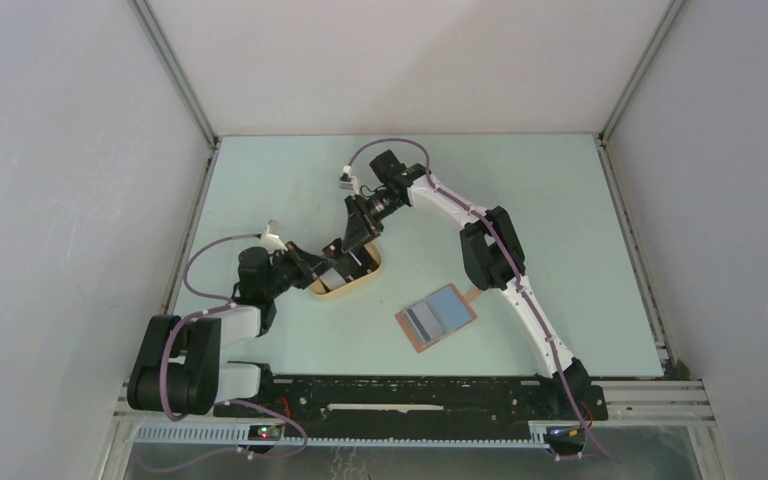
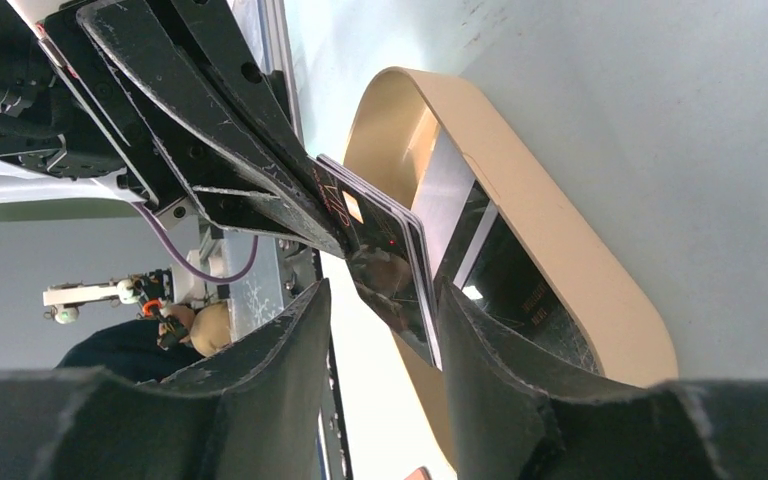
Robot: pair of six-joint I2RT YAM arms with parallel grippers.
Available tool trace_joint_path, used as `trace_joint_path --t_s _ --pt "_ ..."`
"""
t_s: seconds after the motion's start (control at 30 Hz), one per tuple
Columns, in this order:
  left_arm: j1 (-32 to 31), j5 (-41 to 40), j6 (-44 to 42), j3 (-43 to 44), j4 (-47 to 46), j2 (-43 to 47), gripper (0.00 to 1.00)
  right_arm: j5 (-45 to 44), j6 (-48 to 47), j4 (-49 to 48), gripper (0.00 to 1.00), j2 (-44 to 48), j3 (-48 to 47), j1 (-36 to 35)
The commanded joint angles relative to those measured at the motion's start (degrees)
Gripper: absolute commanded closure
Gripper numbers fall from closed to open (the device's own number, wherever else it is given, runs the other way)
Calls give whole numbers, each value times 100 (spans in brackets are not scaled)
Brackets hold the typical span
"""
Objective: Put the credit cards into the card holder
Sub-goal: Place the credit card in the storage box.
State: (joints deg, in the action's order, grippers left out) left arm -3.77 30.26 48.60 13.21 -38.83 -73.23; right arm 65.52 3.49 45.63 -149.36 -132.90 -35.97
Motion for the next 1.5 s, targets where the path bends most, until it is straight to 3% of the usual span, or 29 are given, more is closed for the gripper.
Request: trace_joint_path --t_s 0.0,0.3,0.6,0.93,1.0,1.07,1.13,1.2,1.3,1.47 --pt "39 95 -98 321 20 -68 100 -40 -277 181 46 274 -227 22" --pt "46 332 -187 343 -118 -90 100 -249 -612 353 41 253 -250 34" --pt "133 786 -210 279 -600 -158 100 209 -699 370 41 186 -236 30" --pt "253 1056 -71 266 -1022 -249 100 720 -700 307 73 264 -171 2" --pt "254 1068 -63 262 -1037 -270 100 779 -696 291 85 283 -147 -6" --pt "262 1042 -38 261 -1040 -271 92 811 -659 250 93 308 -112 -7" --pt "271 971 -19 244 -1035 -256 77 809 -636 212 97 328 -76 1" --pt "272 886 -24 253 -956 -209 61 784 -605 186 99 350 -39 2" --pt "272 781 -117 331 -719 -142 47 735 -599 178 100 394 13 3" --pt "242 700 -123 421 -514 -214 41 604 -503 122 100 433 27 -8"
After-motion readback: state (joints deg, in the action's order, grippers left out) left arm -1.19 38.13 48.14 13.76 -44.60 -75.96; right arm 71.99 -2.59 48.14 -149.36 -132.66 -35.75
